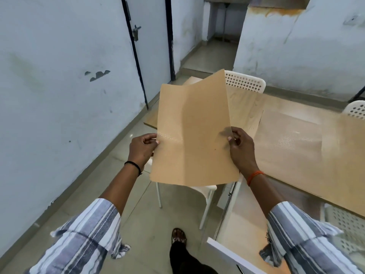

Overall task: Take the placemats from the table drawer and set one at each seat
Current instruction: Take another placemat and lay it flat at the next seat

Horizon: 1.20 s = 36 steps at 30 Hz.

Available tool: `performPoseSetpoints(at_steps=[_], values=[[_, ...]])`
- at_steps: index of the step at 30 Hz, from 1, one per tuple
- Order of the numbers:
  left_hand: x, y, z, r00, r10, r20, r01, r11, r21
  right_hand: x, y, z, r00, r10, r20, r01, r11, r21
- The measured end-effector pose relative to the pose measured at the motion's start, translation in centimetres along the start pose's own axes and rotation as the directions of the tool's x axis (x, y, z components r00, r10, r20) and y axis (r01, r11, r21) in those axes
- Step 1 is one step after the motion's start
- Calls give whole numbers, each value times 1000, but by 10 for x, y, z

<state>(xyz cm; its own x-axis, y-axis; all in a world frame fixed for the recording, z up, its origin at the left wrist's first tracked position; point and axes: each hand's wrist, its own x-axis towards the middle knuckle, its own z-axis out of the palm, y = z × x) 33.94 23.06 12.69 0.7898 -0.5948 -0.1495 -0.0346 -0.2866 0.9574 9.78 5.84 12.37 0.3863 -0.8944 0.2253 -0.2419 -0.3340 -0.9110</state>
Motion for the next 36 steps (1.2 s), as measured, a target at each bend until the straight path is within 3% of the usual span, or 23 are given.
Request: performPoseSetpoints(at_steps=[15,22,25,29,33,36], values=[[201,-15,25,943,-258,209,227,960,161,133,58,108,954,299,-5,-297,944,-142],[253,-24,16,732,-479,484,396,878,270,156,51,151,899,435,-51,-433,862,-264],[271,-33,11,674,-525,519,446,850,281,152,53,168,849,523,-76,-505,759,-411],[282,-45,13,582,-618,528,598,766,238,136,45,193,860,496,-121,-447,617,-647],[281,-49,24,470,-684,558,756,638,146,113,35,236,833,553,-5,-427,636,-643],[276,-46,39,429,-709,560,814,572,102,91,34,261,817,570,80,-415,680,-604]])
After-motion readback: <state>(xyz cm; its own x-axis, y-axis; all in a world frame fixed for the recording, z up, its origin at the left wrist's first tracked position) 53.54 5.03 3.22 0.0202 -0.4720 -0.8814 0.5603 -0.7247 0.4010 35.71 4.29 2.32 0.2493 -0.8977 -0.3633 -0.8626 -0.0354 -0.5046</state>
